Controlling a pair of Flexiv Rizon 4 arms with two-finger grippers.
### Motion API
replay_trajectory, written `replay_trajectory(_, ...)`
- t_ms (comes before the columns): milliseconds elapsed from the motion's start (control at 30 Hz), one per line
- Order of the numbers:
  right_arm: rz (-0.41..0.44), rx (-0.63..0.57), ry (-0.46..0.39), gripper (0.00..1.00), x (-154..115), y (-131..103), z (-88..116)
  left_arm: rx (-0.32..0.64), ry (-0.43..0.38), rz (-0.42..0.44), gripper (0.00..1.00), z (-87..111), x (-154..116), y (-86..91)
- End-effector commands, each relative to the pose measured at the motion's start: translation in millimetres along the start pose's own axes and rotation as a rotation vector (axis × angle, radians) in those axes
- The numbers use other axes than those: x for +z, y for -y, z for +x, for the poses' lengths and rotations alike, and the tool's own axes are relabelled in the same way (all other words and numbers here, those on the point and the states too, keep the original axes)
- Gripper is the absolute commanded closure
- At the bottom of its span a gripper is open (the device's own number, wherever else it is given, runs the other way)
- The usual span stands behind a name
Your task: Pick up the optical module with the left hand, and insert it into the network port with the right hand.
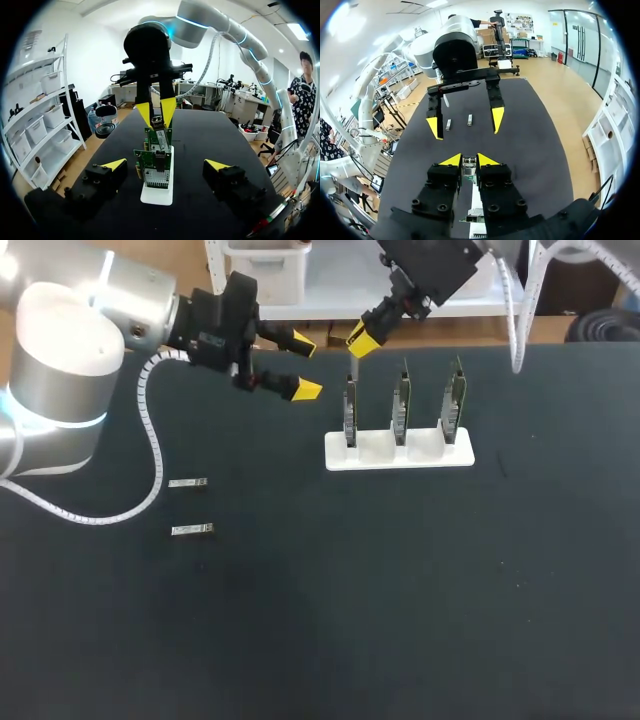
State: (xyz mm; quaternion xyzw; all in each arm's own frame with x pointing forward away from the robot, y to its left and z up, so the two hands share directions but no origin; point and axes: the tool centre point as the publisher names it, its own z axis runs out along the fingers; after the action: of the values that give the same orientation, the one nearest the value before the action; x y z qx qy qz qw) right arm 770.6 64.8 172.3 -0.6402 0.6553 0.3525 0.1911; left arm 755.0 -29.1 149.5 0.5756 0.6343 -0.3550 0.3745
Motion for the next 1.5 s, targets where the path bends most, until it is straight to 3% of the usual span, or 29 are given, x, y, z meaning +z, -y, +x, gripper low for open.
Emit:
replay_trajectory(33,-0.021,-0.002,-0.006,1.0,-1.2,10.7,-3.7,-0.001,-0.003,0.0,0.0,-0.5,0.7,-0.6)
replay_trajectory(567,-0.024,-0.007,-0.006,1.0,3.9,8.6,-8.8,-0.001,-0.003,0.0,0.0,-0.5,0.7,-0.6)
replay_trajectory(1133,0.021,0.012,0.006,1.0,4.0,-8.9,-11.8,-0.001,-0.003,0.0,0.0,-0.5,0.7,-0.6)
replay_trajectory(1500,0.146,0.044,-0.002,1.0,-6.2,-13.6,-8.3,-0.001,-0.003,0.0,0.0,-0.5,0.7,-0.6)
